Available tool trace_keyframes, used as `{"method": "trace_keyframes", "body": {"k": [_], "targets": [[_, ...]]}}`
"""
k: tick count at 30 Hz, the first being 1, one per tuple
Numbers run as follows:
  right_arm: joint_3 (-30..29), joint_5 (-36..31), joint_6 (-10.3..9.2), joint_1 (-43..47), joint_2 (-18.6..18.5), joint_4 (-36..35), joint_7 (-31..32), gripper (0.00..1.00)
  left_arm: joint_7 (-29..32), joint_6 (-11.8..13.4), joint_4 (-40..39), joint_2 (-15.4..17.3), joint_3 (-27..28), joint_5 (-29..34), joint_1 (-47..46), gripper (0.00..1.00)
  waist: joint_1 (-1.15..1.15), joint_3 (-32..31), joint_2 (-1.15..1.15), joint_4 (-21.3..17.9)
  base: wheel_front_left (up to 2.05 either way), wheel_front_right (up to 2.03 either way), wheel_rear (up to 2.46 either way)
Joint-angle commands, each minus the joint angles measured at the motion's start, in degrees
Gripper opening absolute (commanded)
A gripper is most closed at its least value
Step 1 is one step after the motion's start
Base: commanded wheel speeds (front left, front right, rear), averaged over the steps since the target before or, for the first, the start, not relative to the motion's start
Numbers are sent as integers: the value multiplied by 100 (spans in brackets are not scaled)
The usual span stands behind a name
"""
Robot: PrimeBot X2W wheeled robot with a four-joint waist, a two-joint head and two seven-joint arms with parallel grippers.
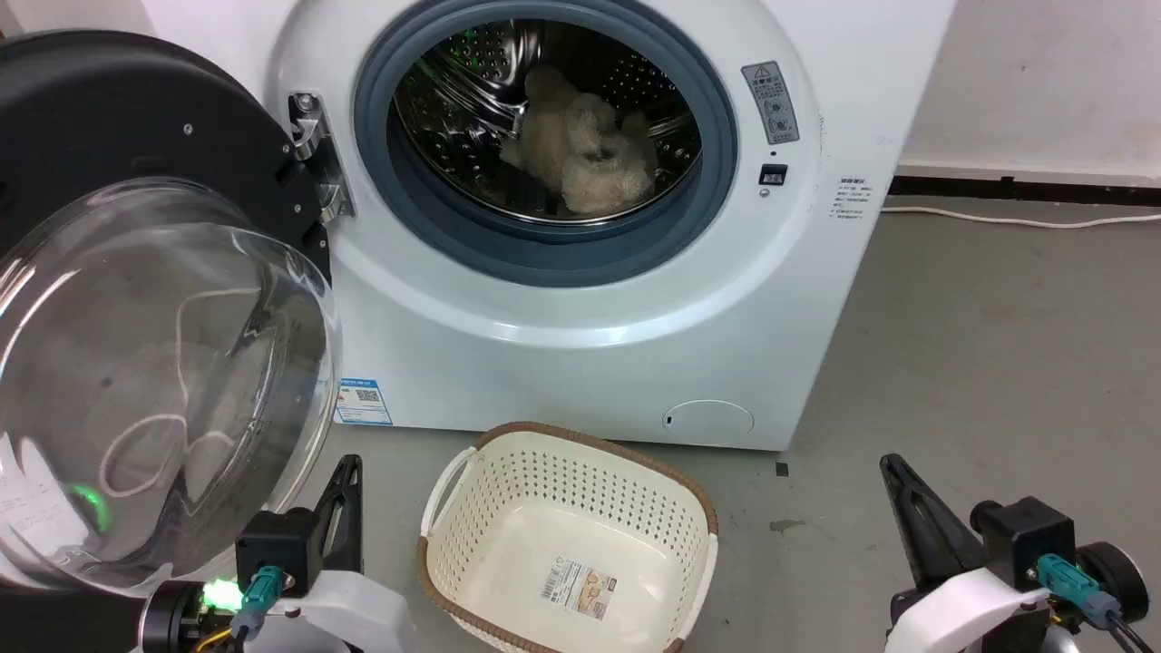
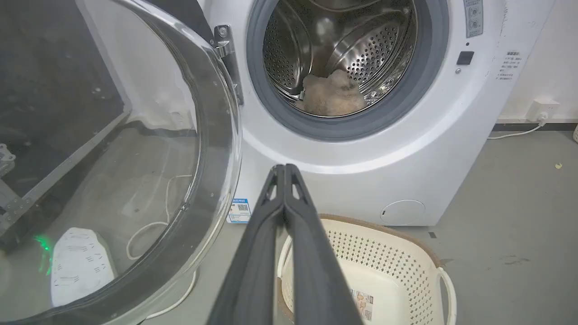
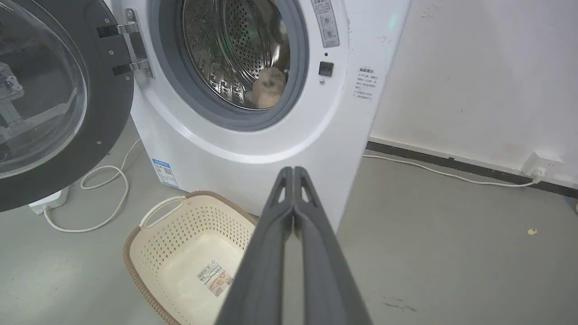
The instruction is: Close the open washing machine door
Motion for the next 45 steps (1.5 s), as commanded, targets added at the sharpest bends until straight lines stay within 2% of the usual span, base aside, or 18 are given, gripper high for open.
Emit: {"method": "trace_keyframes", "body": {"k": [1, 30, 31, 45], "targets": [[1, -36, -3, -70, 4, -29, 6, 0, 2, 16, -25, -3, 10, 10, -46, 0, 0, 0, 0, 0, 0, 0, 0], [1, -36, -3, -70, 4, -29, 6, 0, 2, 16, -25, -3, 10, 10, -46, 0, 0, 0, 0, 0, 0, 0, 0], [0, 1, 0, -1, 0, -1, 0, 100, 0, 0, 0, 0, 0, 0, 0, 100, 0, 0, 0, 0, 0, 0, 0], [-48, 132, 0, 24, -16, 21, -133, 100, -133, 54, 27, 0, -125, -21, -27, 100, 0, 3, 0, 21, 0, 0, 0]]}}
